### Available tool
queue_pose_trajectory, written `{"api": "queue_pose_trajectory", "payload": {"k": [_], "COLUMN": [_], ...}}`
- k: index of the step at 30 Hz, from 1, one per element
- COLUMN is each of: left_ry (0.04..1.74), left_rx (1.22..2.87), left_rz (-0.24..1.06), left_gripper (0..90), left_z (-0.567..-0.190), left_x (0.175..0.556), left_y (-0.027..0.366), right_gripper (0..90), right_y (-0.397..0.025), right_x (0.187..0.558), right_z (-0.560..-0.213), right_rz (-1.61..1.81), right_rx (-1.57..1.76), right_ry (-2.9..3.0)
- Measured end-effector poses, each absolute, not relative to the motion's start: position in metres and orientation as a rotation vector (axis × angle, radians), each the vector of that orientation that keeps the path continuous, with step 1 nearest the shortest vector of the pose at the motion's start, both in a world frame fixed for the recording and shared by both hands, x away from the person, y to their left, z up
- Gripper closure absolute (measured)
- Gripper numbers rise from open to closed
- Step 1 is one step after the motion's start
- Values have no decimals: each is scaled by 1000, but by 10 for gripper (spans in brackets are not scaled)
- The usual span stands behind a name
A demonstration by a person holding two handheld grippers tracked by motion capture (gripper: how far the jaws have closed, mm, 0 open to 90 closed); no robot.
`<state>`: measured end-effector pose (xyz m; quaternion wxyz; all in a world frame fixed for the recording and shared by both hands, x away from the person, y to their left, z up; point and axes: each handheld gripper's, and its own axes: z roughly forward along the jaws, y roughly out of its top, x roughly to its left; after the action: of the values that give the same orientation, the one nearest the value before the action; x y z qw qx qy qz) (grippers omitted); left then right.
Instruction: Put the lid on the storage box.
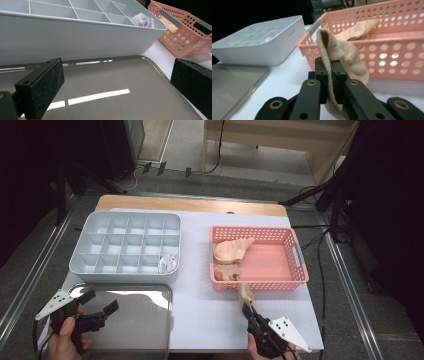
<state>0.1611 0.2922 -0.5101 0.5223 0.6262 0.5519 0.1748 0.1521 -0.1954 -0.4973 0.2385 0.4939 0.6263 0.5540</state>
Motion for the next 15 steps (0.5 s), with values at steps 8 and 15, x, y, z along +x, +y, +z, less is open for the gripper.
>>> {"api": "queue_pose_trajectory", "payload": {"k": [8,15], "left_ry": [1329,1328], "left_rx": [1488,1486], "left_rz": [421,421], "left_gripper": [0,0], "left_z": [-510,-510], "left_x": [161,161], "left_y": [294,295], "right_gripper": [874,873], "right_y": [-186,-173], "right_x": [151,146], "right_z": [-521,-530], "right_rz": [1472,1460], "right_rx": [1388,1360], "right_ry": [1795,1873]}}
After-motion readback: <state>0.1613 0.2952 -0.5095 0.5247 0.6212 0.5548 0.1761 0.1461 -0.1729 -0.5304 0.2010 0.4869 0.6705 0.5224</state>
